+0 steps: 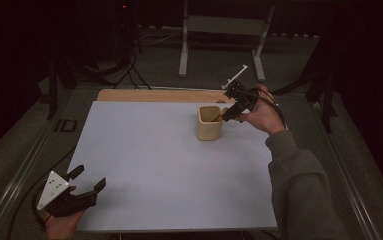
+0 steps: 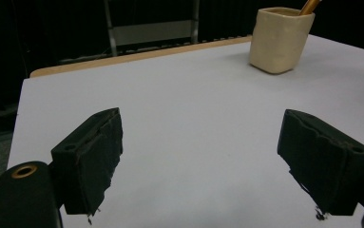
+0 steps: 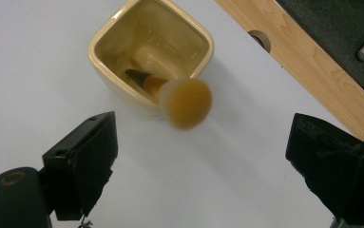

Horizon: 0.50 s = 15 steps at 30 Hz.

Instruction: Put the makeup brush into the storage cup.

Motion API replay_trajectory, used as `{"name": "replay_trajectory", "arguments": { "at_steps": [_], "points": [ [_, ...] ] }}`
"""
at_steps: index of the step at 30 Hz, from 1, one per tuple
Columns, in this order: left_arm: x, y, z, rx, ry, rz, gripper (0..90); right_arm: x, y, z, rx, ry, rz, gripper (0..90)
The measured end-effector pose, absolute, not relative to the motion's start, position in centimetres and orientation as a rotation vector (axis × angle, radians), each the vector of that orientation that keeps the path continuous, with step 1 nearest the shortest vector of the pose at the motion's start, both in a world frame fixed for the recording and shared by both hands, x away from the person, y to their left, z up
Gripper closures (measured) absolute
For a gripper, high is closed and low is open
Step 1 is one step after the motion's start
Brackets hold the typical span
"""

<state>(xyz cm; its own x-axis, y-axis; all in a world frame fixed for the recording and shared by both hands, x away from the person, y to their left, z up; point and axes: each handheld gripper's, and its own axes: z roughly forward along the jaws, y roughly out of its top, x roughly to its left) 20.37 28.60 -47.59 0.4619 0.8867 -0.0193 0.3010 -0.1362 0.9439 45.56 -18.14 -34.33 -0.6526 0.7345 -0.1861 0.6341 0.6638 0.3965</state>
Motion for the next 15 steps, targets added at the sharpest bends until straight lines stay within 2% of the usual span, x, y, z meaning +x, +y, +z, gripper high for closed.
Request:
{"name": "replay_trajectory", "arguments": {
  "at_steps": [15],
  "points": [
    [20.3, 28.6, -47.6, 1.678, 1.036, 0.714, 15.8, 44.2, -20.6, -34.2, 1.099, 2.477, 0.567, 10.3]
  ]
}}
